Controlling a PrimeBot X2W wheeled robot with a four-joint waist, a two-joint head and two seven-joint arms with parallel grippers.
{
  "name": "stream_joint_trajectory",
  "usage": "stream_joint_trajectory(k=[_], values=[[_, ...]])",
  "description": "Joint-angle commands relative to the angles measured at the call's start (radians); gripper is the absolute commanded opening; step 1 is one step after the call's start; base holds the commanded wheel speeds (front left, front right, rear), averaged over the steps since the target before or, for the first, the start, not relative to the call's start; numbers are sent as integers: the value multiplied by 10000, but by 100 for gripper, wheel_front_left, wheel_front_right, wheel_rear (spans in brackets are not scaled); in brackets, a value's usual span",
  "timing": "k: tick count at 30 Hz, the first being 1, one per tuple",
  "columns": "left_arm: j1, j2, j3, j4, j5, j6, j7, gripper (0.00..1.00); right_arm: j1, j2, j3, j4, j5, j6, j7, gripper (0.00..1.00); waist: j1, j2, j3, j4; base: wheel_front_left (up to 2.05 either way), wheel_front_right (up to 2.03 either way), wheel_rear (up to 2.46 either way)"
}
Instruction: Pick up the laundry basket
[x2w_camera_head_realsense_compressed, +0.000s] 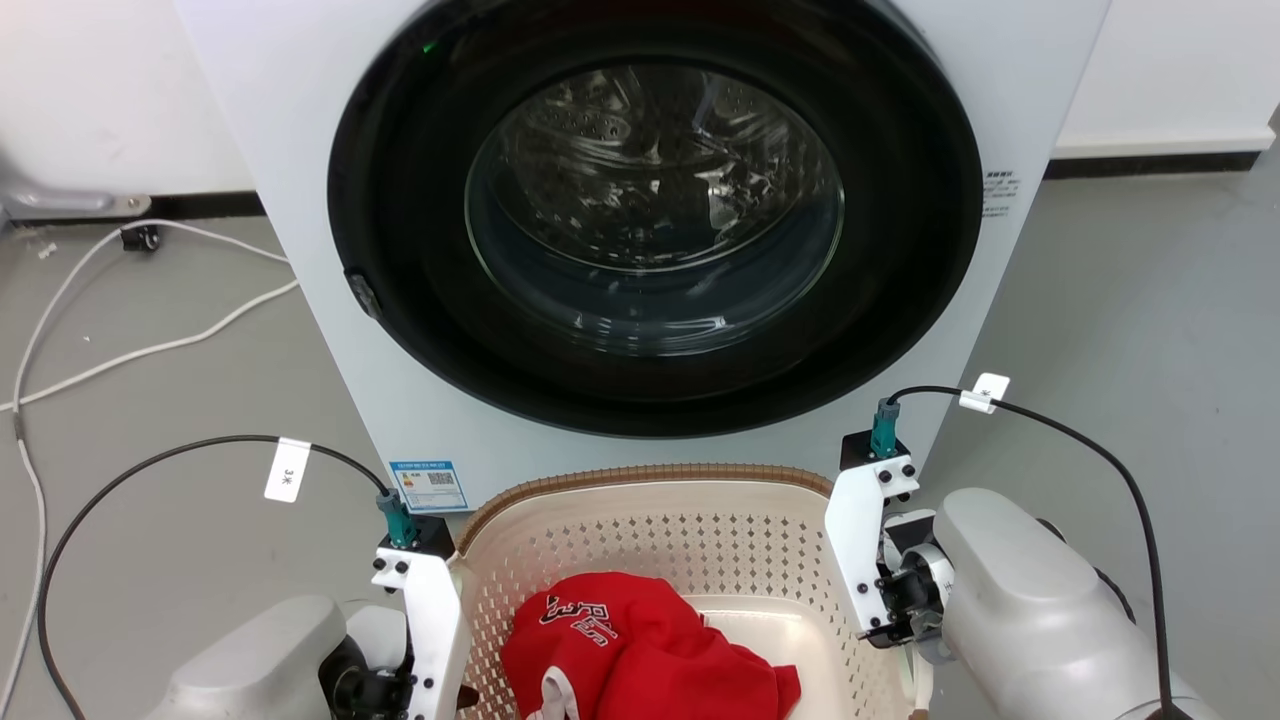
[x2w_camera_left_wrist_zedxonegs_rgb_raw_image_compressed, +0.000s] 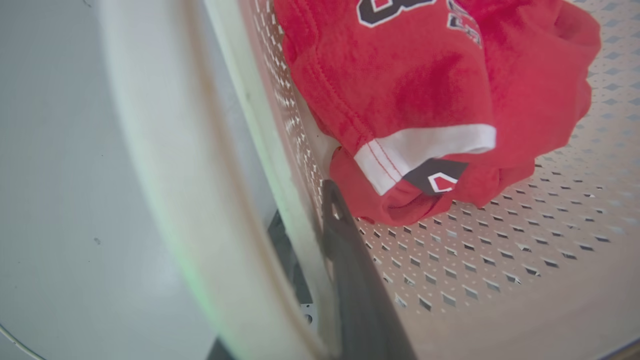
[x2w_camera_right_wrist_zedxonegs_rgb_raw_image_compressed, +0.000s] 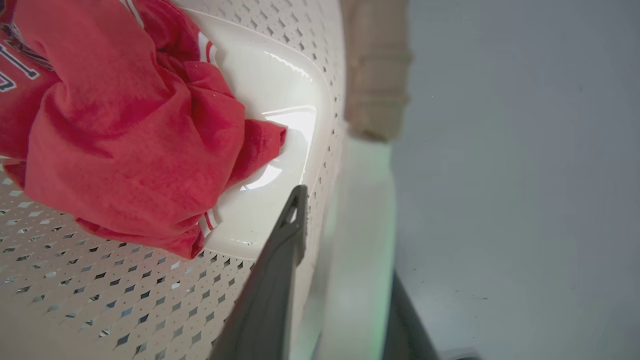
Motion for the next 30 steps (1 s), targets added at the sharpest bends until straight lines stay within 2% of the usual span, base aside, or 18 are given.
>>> stream_joint_trajectory(k=[1,12,17,30], values=[[107,345,-47,177,42,-12,74,0,-5,-251,167,9,-32,137,65,0,3,0,-118,15,0,0,0],[198,161,-171,598,-170,-9,353,0,0,-262,567,151,344,136,-130,0,3,0,-397,-55,0,0,0],[156,-53,-155,762,-234,-11,230,0,-6,-244,656,338,445,137,-273,0,3,0,-397,-60,0,0,0],[-297,-196,-167,959,-68,1,-280,0,-157,-241,806,604,734,136,-736,0,3,0,-396,-6,0,0,0]])
